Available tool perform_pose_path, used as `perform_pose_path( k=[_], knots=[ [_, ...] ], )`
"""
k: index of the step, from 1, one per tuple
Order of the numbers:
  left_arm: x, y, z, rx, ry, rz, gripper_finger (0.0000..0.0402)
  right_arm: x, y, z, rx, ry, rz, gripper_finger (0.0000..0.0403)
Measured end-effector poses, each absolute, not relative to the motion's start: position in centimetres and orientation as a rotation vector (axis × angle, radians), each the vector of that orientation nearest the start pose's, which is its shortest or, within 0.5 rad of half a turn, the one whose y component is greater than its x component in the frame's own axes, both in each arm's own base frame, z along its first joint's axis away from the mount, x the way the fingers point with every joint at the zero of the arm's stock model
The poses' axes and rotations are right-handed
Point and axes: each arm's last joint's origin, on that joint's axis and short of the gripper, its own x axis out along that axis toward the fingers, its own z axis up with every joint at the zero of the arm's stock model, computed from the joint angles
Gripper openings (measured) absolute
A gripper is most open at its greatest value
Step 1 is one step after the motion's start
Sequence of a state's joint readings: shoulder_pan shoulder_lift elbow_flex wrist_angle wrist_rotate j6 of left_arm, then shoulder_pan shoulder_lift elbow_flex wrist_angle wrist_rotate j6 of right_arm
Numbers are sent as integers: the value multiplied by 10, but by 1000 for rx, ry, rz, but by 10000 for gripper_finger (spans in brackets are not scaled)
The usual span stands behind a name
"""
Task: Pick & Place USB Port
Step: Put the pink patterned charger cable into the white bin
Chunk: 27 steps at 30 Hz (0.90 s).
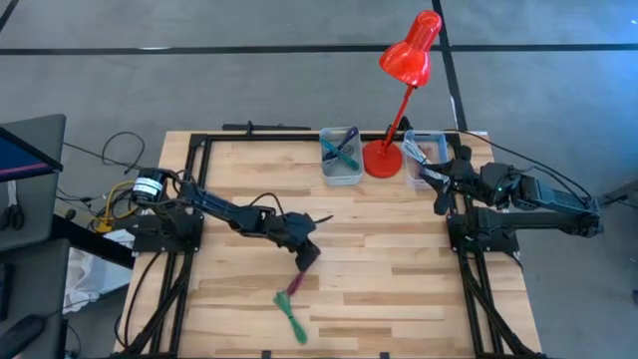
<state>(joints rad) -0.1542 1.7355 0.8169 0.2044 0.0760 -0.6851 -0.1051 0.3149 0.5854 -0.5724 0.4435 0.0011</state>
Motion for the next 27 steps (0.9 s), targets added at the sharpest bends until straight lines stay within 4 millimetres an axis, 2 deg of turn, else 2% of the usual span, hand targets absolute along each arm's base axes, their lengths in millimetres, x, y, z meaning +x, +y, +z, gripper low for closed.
perform_pose_path(
  k=[12,16,20,25,27],
  knots=[
    [336,-53,152,-685,651,3,39,77,-21,280,-50,302,-544,124],
    [335,-53,152,-760,655,39,39,77,-21,280,-50,302,-544,124],
    [334,-60,151,-762,658,45,36,77,-21,280,-50,302,-544,124],
    [331,-65,149,-738,726,127,6,77,-21,280,-26,299,-547,124],
    [334,-67,154,-721,752,156,5,77,-21,280,-26,299,-547,124]
  ],
)
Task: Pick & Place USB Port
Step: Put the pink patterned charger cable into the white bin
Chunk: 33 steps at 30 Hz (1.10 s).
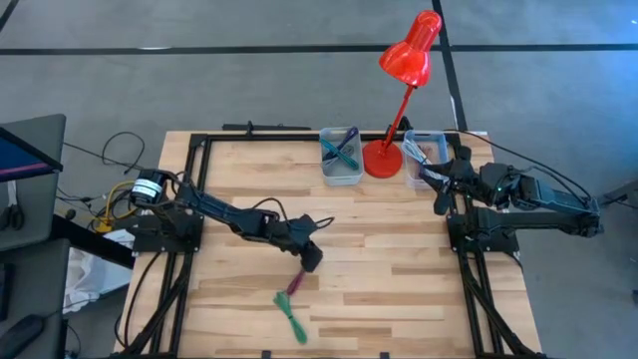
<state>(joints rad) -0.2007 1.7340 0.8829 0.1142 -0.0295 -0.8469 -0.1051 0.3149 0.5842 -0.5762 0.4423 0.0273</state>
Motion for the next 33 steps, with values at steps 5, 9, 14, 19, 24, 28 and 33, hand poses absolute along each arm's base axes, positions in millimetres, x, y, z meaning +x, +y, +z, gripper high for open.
perform_pose_path(
  k=[5,9,14,19,24,28,33],
  knots=[
    [347,-68,176,-653,782,210,4,77,-21,280,-26,298,-548,124],
    [344,-64,166,-627,913,318,3,77,-21,280,-26,299,-548,124],
    [356,-71,134,-651,1034,322,3,77,-21,280,-29,299,-550,124],
    [376,-77,129,-627,1089,207,3,77,-21,280,-29,299,-550,124],
    [377,-70,140,-540,1078,220,3,77,-21,280,-29,299,-550,124],
    [375,-62,151,-529,1067,219,7,77,-21,280,-29,299,-551,124],
    [375,-55,155,-530,1073,196,39,77,-21,280,-29,299,-552,124]
  ],
)
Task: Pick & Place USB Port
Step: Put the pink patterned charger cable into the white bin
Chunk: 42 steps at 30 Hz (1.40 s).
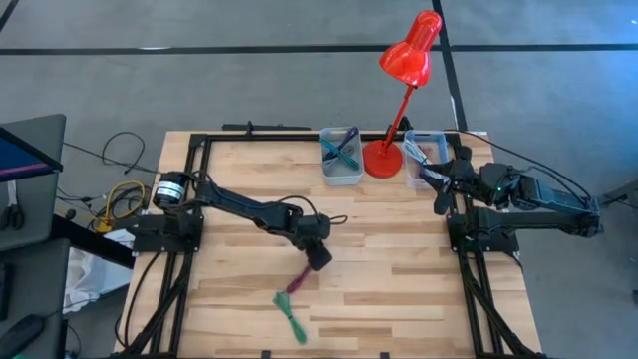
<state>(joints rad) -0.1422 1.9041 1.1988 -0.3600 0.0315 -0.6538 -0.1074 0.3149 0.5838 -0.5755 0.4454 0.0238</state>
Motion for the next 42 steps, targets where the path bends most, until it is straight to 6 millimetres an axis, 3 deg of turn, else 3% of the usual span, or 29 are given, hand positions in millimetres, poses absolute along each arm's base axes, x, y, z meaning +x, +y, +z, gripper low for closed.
perform_pose_path(
  k=[14,29,34,42],
  knots=[
    [374,-58,155,-561,1097,164,178,77,-21,280,-29,299,-552,124],
    [376,-75,132,-578,1149,172,200,77,-21,280,-30,299,-552,124],
    [376,-75,128,-567,1154,175,173,77,-21,280,-30,299,-552,124],
    [380,-77,118,-563,1144,170,35,77,-21,280,-29,299,-553,124]
  ],
)
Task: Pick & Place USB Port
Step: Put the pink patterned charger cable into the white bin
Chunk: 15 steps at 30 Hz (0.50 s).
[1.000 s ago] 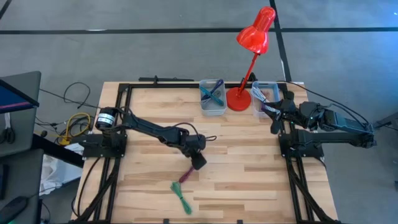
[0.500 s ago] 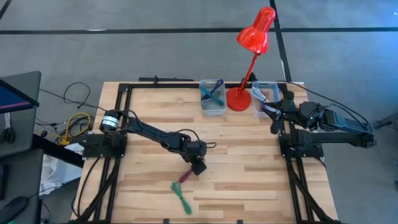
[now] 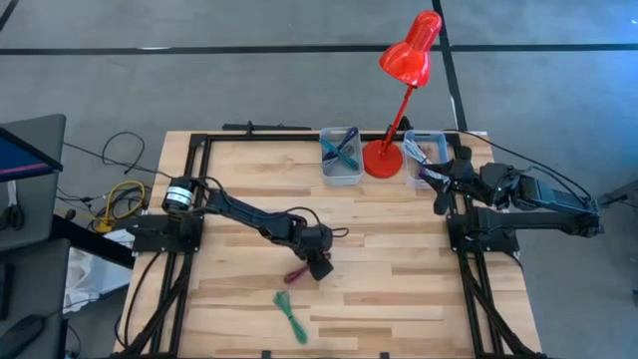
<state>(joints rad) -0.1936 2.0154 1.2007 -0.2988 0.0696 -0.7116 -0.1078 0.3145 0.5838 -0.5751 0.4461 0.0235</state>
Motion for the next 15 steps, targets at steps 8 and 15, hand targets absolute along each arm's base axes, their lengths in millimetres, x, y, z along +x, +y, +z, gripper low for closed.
perform_pose_path(
  k=[8,15],
  knots=[
    [379,-70,137,-446,1040,215,22,77,-21,280,-30,299,-553,124],
    [375,-36,210,-264,765,280,22,77,-21,280,-30,299,-552,124]
  ],
)
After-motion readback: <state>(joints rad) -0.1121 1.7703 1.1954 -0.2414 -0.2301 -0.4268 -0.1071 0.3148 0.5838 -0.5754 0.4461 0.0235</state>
